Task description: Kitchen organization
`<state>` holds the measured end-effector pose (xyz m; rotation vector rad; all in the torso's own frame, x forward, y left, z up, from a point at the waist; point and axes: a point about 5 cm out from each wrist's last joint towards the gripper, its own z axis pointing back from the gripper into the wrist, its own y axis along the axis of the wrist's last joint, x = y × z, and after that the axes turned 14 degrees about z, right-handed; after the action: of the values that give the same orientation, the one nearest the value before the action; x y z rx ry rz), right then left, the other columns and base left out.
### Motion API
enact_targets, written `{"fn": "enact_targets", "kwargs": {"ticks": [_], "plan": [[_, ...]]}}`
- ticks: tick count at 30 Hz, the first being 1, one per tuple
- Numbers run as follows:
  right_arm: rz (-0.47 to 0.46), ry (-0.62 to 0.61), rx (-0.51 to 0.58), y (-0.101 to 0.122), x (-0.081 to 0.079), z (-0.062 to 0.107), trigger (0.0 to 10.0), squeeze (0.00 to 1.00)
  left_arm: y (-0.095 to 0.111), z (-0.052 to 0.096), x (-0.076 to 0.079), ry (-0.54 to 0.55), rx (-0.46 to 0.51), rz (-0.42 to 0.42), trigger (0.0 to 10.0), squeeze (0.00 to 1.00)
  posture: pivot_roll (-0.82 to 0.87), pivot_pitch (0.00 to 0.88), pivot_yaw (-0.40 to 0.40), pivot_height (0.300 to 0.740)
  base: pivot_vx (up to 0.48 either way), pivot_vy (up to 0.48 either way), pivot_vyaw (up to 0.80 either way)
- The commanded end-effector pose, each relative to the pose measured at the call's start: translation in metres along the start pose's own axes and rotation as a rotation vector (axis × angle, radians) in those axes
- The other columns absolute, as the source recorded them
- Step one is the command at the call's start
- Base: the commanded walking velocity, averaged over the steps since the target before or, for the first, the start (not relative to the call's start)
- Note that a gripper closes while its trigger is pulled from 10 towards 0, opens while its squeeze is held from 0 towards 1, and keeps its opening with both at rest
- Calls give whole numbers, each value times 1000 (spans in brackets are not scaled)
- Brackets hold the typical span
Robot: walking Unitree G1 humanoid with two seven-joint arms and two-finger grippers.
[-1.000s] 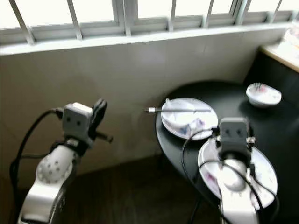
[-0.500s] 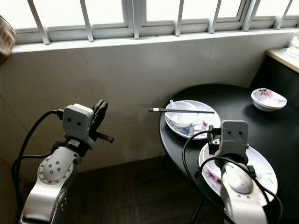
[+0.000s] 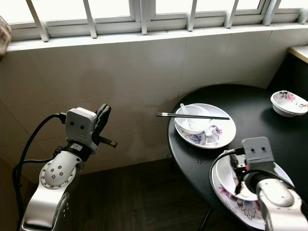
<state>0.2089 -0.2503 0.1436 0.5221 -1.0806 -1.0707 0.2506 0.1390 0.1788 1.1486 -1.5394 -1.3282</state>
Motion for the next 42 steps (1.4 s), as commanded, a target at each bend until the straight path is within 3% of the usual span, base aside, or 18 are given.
{"fn": "enact_targets", "kwargs": {"ticks": [1,6,12,17,19,23,29,36,42], "plan": [[-35,39,-13,-1,-1,0,10000,0,-1,-1,2,-15,-9,-2,10000,0,68,0,-47,740,0,0,0],[-178,138,-16,-3,-7,0,10000,0,-1,-1,2,-14,-9,-5,10000,0,70,0,-48,740,0,0,0],[-226,155,-50,-14,3,-5,10000,0,-2,-1,2,-14,-10,-5,10000,0,73,0,-47,740,0,0,0],[-196,160,-100,-25,11,-8,10000,0,-2,-1,3,-16,-11,-5,10000,0,76,0,-49,740,0,0,0],[-218,188,-101,-26,10,-9,10000,0,-2,-1,3,-15,-11,-5,10000,0,76,0,-49,740,0,0,0],[-175,261,-130,-36,3,-15,10000,0,-2,-1,3,-15,-10,-5,10000,0,76,0,-49,740,0,0,0],[-151,277,-139,-38,3,-17,10000,0,-2,-1,3,-14,-9,-6,10000,0,85,0,-54,740,0,0,0],[-35,325,-160,-48,11,-30,10000,0,-1,-1,4,-17,-12,-4,10000,0,78,0,-47,740,0,0,0],[-22,348,-176,-54,15,-41,10000,0,-1,-2,4,-16,-13,-4,10000,0,84,0,-48,740,0,0,0]]}}
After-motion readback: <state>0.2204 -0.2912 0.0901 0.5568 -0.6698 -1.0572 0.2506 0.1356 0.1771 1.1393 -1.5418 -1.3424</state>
